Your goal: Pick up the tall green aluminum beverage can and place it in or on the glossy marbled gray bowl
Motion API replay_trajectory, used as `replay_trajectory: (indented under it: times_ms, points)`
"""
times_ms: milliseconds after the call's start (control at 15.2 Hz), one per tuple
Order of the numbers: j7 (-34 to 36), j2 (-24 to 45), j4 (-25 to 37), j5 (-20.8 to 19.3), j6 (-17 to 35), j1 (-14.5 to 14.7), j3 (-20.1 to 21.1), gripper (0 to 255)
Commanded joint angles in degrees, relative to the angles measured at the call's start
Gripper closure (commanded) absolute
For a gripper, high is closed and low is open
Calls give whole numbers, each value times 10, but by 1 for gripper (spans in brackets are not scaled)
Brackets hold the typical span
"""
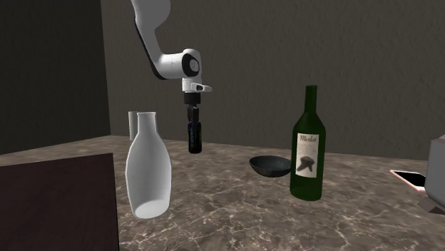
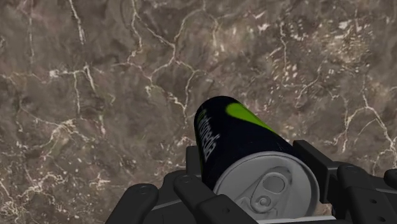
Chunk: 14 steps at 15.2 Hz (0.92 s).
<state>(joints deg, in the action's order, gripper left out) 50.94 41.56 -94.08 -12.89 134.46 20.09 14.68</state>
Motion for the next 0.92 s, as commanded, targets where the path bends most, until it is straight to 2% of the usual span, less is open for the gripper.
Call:
replay_trajectory:
  times_ms: [0,858]
  points:
    - [-2,-10,0,3,-10,-2,2,255]
    - [-12,-70,6,20,-75,-11,16,255]
